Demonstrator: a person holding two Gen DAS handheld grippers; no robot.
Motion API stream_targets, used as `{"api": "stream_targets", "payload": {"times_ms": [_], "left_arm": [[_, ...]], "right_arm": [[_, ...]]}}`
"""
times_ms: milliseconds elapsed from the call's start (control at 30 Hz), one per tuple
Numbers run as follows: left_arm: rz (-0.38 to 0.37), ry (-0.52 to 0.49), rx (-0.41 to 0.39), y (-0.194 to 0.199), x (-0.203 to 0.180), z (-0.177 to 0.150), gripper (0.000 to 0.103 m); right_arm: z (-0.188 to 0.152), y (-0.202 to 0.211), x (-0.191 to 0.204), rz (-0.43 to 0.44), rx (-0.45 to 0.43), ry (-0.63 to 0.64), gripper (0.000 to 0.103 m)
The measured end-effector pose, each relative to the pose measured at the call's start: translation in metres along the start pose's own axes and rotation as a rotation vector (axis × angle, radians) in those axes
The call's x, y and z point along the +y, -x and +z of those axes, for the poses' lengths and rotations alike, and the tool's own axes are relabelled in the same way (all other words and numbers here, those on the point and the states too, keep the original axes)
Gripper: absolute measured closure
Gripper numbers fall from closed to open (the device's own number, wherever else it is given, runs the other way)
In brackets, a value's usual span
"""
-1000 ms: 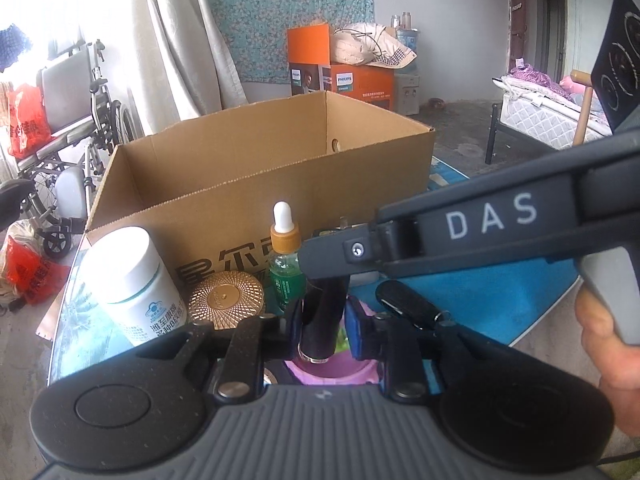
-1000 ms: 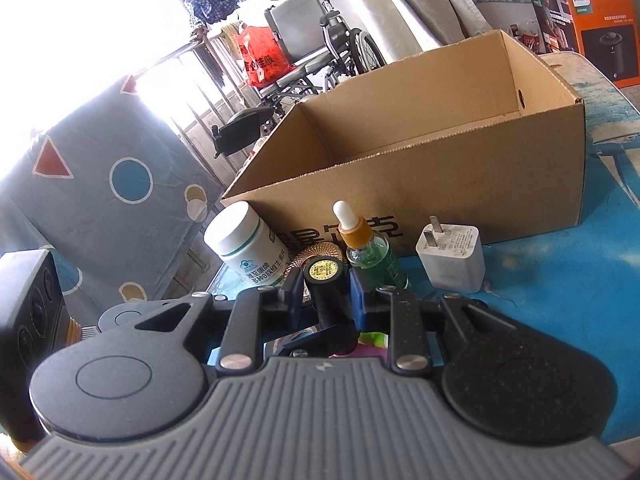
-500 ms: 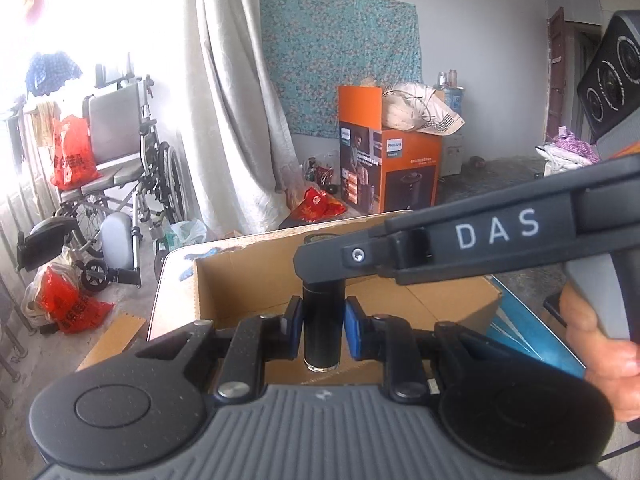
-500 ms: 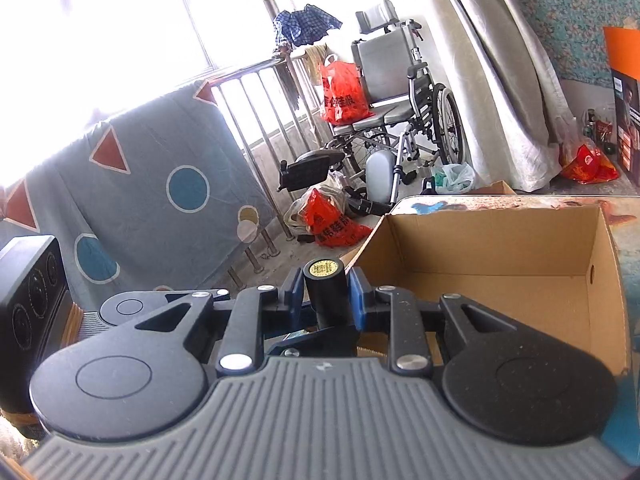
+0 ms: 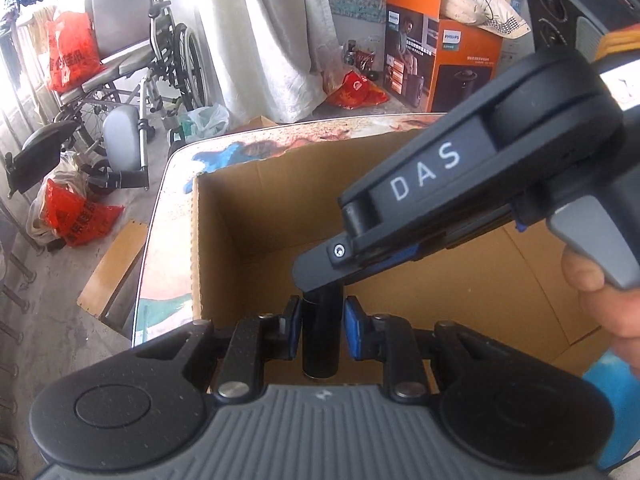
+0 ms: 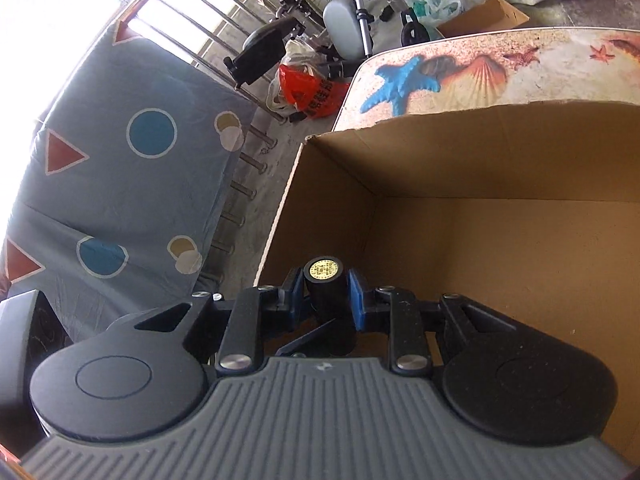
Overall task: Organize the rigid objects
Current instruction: 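Carry the black tube with the right gripper into the box and release, then withdraw the right gripper from the box toward the pink cup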
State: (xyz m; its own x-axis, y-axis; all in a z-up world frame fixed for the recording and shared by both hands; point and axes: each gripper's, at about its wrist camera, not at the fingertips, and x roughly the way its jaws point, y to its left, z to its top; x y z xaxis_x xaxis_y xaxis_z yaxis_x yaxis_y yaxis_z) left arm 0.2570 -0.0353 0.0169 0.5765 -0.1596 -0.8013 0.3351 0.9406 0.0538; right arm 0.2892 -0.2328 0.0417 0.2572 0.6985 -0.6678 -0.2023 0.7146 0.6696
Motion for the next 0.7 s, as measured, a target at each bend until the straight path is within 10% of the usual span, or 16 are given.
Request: {"api": "stream_targets", "payload": {"times_ms": [433, 700], "left_arm": [[-0.019, 0.05, 0.03, -0.011, 0.016, 0.005, 0.071], [-0.06, 0.09, -0.115, 0.045, 0.014, -0.005, 0.056]], "right_arm": [[0.064, -0.086, -0.009, -0.11, 0.072, 0.054, 0.076], [0.045, -0.023, 0.002, -0.076, -0.05, 0.078, 0.063]]}}
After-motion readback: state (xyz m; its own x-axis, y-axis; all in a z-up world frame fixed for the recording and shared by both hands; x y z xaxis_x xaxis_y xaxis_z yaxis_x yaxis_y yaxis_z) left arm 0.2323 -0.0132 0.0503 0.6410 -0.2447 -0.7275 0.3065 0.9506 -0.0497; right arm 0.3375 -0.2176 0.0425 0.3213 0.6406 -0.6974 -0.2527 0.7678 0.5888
